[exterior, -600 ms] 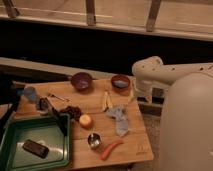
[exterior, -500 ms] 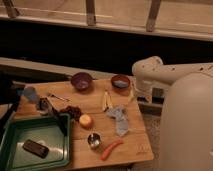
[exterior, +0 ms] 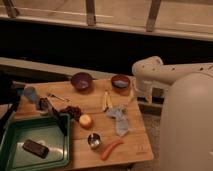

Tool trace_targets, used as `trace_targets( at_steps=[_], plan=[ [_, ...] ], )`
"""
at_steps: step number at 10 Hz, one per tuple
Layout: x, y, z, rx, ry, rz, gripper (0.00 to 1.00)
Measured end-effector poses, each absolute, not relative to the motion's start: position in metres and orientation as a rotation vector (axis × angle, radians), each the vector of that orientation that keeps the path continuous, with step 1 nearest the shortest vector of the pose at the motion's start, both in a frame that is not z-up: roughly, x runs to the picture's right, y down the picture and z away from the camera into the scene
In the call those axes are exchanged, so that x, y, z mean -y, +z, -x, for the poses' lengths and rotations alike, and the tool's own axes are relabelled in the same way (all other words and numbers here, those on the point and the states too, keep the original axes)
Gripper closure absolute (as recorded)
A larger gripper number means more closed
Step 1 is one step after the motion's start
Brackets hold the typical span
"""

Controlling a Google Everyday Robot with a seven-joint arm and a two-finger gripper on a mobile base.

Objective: Place banana in metal cup

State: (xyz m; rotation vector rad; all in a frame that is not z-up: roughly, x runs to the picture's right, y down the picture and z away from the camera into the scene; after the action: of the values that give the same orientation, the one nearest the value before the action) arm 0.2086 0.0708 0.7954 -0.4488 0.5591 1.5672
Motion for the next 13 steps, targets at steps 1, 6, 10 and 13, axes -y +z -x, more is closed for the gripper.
trace_targets(
  at_steps=[1, 6, 10, 13],
  plan=[
    [-0.0708, 0.7954, -0.2087, -0.559, 1.567, 0.449, 0.29],
    [-0.0708, 0.7954, -0.2086, -0.559, 1.567, 0.449, 0.29],
    [-0.0708, 0.7954, -0.2086, -0.559, 1.567, 0.449, 0.29],
    [-0.0717, 0.7942, -0.2093, -0.566, 1.552, 0.432, 0.29]
  ],
)
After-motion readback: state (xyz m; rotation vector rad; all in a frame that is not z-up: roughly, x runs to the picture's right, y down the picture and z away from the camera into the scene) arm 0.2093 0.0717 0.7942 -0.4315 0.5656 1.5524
